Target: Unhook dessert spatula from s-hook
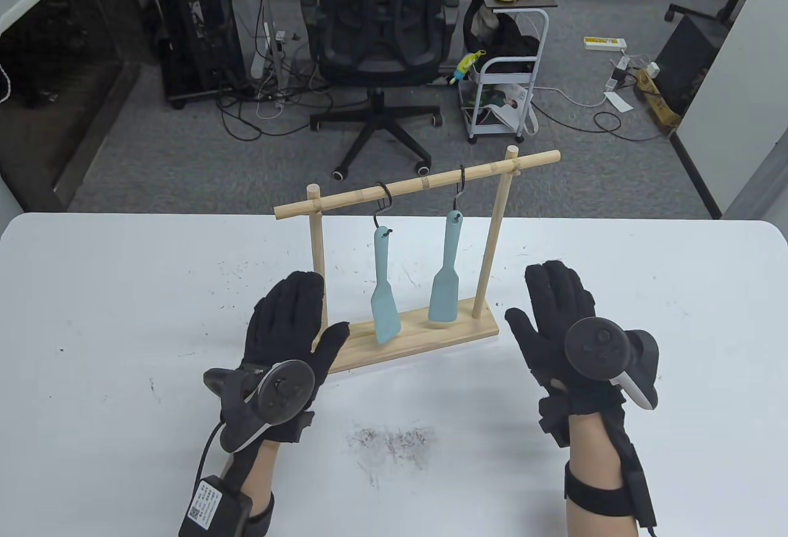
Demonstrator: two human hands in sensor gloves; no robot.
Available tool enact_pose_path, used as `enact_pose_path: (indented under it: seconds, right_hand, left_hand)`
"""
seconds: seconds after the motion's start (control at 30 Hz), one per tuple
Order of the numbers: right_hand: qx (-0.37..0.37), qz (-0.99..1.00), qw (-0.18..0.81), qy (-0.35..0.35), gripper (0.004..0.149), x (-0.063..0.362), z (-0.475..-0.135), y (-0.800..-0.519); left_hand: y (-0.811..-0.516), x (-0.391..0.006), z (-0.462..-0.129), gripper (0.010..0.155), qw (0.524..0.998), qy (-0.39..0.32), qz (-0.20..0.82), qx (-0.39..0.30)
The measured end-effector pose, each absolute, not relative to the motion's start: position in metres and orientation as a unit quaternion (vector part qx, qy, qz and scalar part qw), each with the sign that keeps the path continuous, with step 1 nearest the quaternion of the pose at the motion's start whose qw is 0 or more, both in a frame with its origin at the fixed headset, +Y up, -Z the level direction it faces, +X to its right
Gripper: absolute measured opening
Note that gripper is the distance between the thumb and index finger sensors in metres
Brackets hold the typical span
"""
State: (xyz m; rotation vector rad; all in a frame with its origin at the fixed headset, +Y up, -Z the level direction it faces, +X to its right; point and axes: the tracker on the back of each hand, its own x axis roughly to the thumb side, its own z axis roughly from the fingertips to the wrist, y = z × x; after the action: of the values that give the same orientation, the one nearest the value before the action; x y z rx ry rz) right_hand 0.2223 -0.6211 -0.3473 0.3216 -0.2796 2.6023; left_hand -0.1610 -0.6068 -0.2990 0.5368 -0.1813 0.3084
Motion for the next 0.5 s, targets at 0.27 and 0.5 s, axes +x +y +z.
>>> enact_pose_path:
  seconds: [0.27,0.5]
  right_hand:
    - [0.131,0.949,0.264,-0.109,0.075,0.222,-0.343,-0.616]
    - [0.140,0.943,0.278,-0.116,0.075,0.224,-0.340,-0.612]
  left_hand:
    - [-0.604,-0.129,-0.316,0.086,0.952,-0.121,0.243,0.145]
    - [-0.611,-0.113,-0.351,0.090,0.949,-0.075,0.290,0.102]
